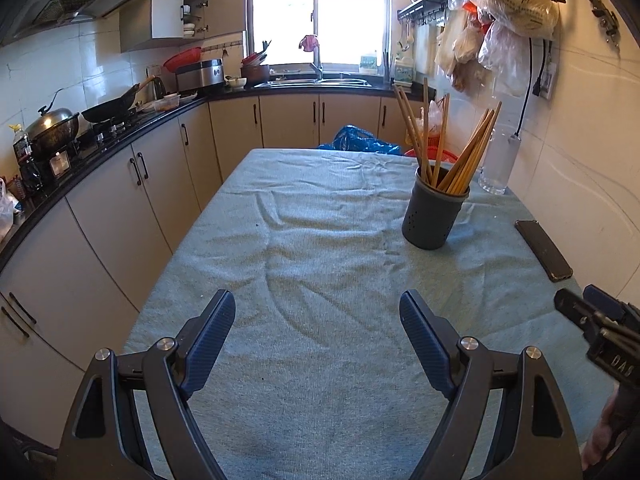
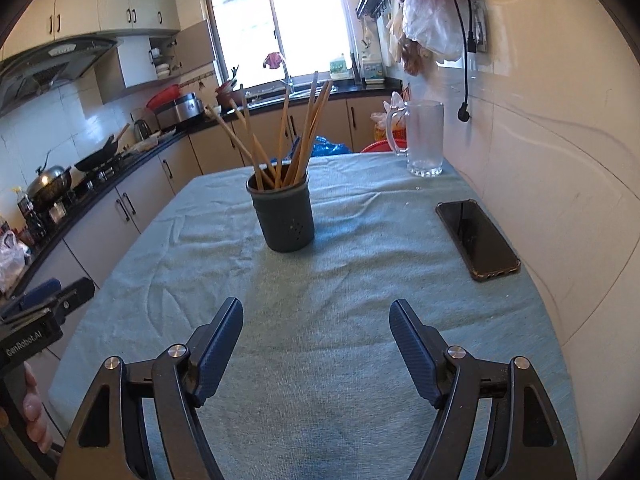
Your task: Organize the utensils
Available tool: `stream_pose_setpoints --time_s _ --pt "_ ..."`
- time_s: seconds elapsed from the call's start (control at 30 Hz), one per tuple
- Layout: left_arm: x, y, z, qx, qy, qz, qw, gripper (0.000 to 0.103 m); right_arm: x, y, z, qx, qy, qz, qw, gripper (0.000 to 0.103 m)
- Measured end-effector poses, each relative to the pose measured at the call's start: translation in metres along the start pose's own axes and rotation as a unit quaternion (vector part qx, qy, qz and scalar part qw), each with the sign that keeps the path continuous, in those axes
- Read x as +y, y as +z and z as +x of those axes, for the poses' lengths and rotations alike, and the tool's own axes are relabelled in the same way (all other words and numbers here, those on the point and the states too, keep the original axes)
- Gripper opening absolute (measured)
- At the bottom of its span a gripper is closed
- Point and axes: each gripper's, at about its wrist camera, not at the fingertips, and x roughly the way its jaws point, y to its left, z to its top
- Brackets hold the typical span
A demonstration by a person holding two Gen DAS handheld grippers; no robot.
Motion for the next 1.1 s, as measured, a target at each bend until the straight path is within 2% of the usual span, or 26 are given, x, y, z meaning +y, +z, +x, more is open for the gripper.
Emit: stream_pose_setpoints --time_s 0.23,0.73,1.1 --pt "0.001 -0.004 0.012 0.014 0.0 -0.001 0.9999 0.083 0.013 -0.008 0.016 0.009 -0.015 -0.023 1.0 0.08" --pt "-0.002 -0.01 0.028 0.035 -0.009 0.002 0.9993 0.083 0.012 -0.017 0.034 0.028 -0.016 -0.007 0.999 0.08" --pt "-0.002 -0.011 0.029 0.036 -0.009 0.002 0.9993 0.083 0.016 -0.021 0.031 0.008 -0.042 -0.01 0.999 0.081"
